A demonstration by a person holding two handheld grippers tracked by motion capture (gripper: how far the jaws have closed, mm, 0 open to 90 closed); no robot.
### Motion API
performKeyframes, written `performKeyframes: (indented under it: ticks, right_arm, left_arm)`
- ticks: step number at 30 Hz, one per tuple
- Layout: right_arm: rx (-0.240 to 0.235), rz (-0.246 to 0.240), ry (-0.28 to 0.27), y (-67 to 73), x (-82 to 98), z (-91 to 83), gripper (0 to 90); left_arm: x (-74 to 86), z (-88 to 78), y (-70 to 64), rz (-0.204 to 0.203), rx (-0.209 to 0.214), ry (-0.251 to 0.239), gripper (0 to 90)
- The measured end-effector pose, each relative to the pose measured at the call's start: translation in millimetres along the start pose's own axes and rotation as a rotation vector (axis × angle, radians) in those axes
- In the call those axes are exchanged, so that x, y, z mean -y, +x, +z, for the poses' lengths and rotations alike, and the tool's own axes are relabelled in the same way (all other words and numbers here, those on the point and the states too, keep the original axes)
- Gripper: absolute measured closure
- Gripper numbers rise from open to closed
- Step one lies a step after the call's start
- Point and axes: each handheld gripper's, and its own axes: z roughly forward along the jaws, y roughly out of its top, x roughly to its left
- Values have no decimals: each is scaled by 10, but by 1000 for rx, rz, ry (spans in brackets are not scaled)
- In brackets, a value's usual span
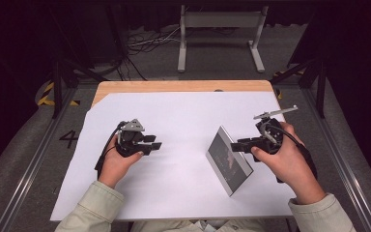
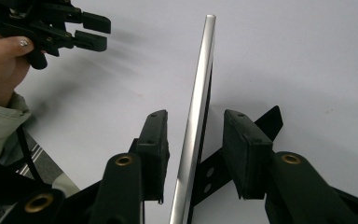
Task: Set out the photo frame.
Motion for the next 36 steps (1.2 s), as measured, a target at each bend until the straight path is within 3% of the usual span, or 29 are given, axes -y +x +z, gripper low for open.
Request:
performKeyframes:
  ticks: [8, 14, 22, 33, 35, 36]
  right_arm:
    - [62, 11, 37, 65, 44, 121, 677]
    - [66, 6, 50, 113, 45, 127, 780]
    - [124, -8, 56, 172, 31, 109, 841]
    - [87, -67, 52, 190, -78, 80, 842]
    - [77, -85, 51, 203, -120, 69, 842]
    - [73, -92, 52, 208, -134, 66, 842]
  left_arm:
    - [3, 27, -18, 2, 6, 9, 582]
    - [7, 32, -13, 5, 6, 13, 580]
    - [7, 31, -18, 3, 5, 11, 581]
    - [21, 12, -9, -1, -1, 6, 584]
    - [26, 0, 3, 17, -13, 6, 583]
    - [35, -4, -6, -2, -6, 6, 583]
